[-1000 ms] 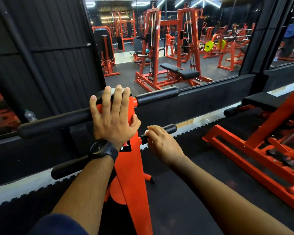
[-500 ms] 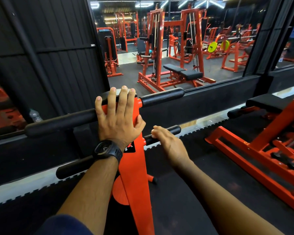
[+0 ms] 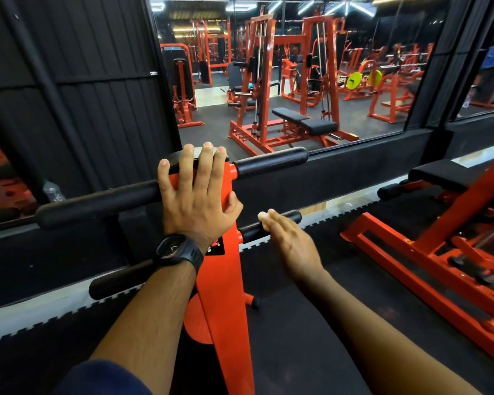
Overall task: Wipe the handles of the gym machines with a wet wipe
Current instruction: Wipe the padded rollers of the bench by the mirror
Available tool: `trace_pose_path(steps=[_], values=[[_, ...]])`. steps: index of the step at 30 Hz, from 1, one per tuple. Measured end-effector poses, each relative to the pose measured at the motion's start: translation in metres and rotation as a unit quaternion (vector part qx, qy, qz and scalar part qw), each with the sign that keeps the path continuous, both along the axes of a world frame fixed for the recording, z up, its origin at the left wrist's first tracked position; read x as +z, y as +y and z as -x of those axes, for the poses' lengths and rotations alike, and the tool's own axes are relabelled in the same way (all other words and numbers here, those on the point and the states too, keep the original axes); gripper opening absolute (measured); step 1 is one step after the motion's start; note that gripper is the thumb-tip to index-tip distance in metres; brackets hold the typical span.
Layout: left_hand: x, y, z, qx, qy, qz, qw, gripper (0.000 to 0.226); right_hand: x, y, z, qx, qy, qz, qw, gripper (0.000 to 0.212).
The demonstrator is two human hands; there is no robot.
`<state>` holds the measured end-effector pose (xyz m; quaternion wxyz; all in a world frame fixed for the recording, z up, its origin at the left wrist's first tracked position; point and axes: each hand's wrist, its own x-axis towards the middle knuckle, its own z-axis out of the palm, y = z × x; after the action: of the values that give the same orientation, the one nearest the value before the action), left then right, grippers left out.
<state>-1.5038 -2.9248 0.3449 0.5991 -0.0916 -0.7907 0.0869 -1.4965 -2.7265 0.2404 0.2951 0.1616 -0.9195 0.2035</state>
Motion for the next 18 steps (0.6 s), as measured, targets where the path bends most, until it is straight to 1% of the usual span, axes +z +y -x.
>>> trace_pose_path(steps=[2, 3, 4, 7, 8, 12, 13, 14, 16, 17, 18], values=[[0.000, 0.000, 0.000, -0.001, 0.000, 0.000, 1.000, 0.073, 0.010, 0.017, 0.004, -0.025, 0.030, 0.034, 0.999, 0.030], [0.000, 0.001, 0.000, 0.001, 0.002, -0.001, 1.000, 0.073, 0.012, 0.020, 0.004, -0.029, 0.044, 0.044, 0.998, 0.028], [0.000, 0.001, 0.000, 0.002, 0.004, -0.001, 1.000, 0.073, 0.011, 0.018, 0.003, -0.016, 0.044, 0.035, 0.998, 0.031], [-0.001, 0.000, 0.001, 0.002, 0.004, 0.000, 1.000, 0.073, 0.001, 0.010, 0.005, 0.044, 0.053, -0.077, 0.995, 0.052], [-0.001, 0.000, 0.000, 0.000, 0.005, 0.000, 1.000, 0.073, 0.004, 0.015, 0.009, 0.041, 0.050, -0.087, 0.994, 0.054], [-0.001, 0.001, 0.001, 0.000, 0.007, -0.004, 1.000, 0.074, 0.016, 0.035, 0.017, -0.068, 0.013, 0.006, 0.998, 0.036], [-0.001, 0.001, 0.001, 0.001, 0.006, -0.003, 1.000, 0.074, 0.013, 0.030, 0.017, -0.060, 0.004, 0.006, 0.998, 0.034], [-0.001, 0.000, 0.002, 0.002, 0.004, -0.002, 1.000, 0.074, 0.009, 0.023, 0.014, -0.033, 0.001, -0.013, 0.999, 0.034], [-0.001, -0.001, 0.002, 0.002, 0.002, 0.001, 1.000, 0.073, 0.003, 0.020, 0.012, 0.011, 0.020, -0.064, 0.998, 0.042], [-0.002, -0.001, 0.002, 0.001, 0.004, 0.002, 1.000, 0.072, 0.003, 0.024, 0.014, -0.001, 0.024, -0.055, 0.998, 0.047], [-0.002, 0.000, 0.002, 0.001, 0.007, 0.001, 1.000, 0.072, 0.005, 0.028, 0.015, -0.039, 0.016, -0.028, 0.999, 0.050]])
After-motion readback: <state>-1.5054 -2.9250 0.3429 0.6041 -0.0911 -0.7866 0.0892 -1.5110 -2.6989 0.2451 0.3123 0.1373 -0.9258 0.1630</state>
